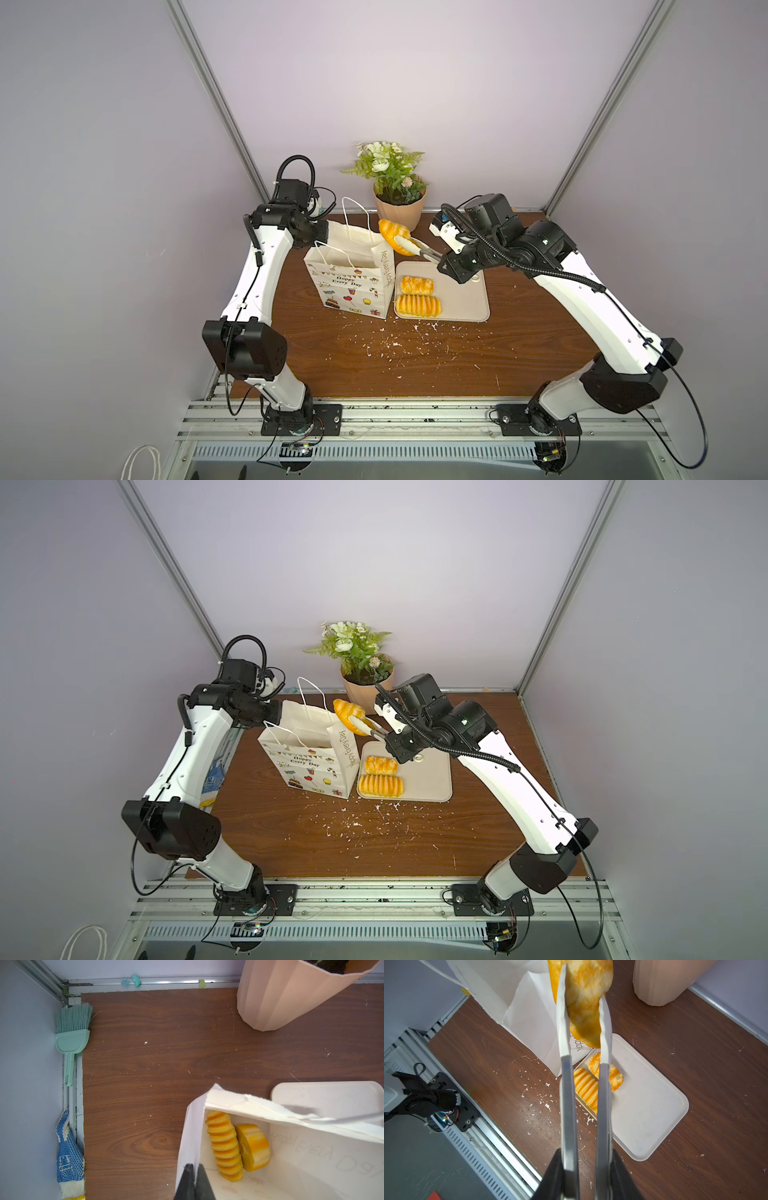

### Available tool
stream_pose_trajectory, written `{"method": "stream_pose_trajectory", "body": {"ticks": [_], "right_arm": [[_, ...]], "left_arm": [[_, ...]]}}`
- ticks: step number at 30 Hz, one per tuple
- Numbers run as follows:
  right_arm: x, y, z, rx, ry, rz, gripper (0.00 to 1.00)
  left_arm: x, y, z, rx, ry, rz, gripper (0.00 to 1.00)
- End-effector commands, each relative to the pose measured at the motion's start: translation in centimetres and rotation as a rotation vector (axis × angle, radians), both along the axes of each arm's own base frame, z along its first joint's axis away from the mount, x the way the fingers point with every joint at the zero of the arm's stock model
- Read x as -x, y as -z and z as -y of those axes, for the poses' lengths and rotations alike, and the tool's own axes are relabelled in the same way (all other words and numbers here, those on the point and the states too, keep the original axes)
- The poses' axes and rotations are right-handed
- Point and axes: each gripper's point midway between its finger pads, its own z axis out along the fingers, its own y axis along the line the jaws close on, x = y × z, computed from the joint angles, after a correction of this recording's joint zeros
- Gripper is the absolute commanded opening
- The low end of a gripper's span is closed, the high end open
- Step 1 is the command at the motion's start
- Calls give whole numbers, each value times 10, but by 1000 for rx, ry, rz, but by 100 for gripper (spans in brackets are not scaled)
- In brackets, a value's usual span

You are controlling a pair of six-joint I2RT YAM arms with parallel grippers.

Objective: Pack bread into a paper bag
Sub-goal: Place the fake bread in the paper bag.

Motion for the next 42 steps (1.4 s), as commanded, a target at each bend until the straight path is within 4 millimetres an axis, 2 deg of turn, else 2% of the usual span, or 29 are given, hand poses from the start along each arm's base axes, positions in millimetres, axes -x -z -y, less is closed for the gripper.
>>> {"method": "stream_pose_trajectory", "body": {"ticks": [1, 6, 14, 21, 26, 36, 37, 40, 42], "right_arm": [[14, -27, -4, -67, -38, 43, 17], [16, -34, -16, -82, -75, 53, 17], [13, -53, -51, -108, -148, 96, 17], [14, -54, -81, -149, -207, 92, 17], [8, -54, -96, -176, -215, 107, 19], [-12, -40, -122, -189, -210, 100, 21], [-14, -35, -122, -178, -204, 93, 23], [-17, -18, -120, -129, -184, 67, 37], [-17, -13, -116, -113, -175, 56, 41]], "left_arm": [[4, 4, -4, 1, -9, -24, 8], [4, 3, -4, -2, -10, -22, 8], [6, 4, -5, -4, -14, -23, 8], [6, 2, -5, -4, -13, -19, 8], [6, 3, -4, 1, -12, -22, 8], [7, 2, -6, -6, -14, -19, 8], [7, 2, -6, -7, -16, -18, 8], [8, 1, -7, -11, -17, -15, 8], [8, 1, -7, -15, -17, -15, 8]]}}
